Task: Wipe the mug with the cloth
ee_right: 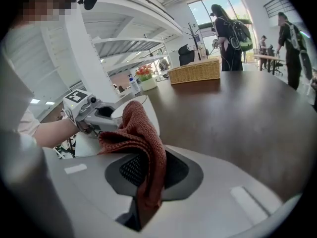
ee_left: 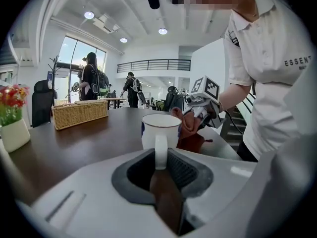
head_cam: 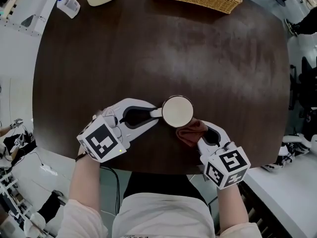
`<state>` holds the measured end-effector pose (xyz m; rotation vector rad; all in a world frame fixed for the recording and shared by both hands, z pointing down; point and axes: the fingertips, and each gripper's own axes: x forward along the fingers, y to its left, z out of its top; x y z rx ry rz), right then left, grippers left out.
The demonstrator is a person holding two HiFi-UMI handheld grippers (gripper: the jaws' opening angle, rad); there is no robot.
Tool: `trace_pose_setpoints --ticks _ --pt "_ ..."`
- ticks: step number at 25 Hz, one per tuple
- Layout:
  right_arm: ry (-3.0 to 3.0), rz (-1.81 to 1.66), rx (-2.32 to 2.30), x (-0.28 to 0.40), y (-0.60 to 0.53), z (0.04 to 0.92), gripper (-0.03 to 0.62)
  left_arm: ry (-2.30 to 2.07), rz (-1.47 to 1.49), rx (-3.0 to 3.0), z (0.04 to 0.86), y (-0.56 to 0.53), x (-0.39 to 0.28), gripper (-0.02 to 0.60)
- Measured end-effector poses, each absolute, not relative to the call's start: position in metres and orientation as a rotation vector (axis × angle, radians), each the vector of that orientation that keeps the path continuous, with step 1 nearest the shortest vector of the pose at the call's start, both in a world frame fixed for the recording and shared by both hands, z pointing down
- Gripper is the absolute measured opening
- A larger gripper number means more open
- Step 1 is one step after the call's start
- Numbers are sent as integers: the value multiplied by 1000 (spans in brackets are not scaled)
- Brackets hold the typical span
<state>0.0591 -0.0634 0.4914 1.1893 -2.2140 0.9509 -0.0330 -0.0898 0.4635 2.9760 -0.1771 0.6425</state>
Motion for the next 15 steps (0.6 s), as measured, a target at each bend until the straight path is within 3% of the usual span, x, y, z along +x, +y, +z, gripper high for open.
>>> trace_pose_setpoints --ticks 9,15 --pt "-2171 716 1337 107 -122 468 81 -182 716 2932 466 -85 -35 80" --pt "-2205 656 1204 85 -148 471 81 -202 606 3003 453 -96 -27 81"
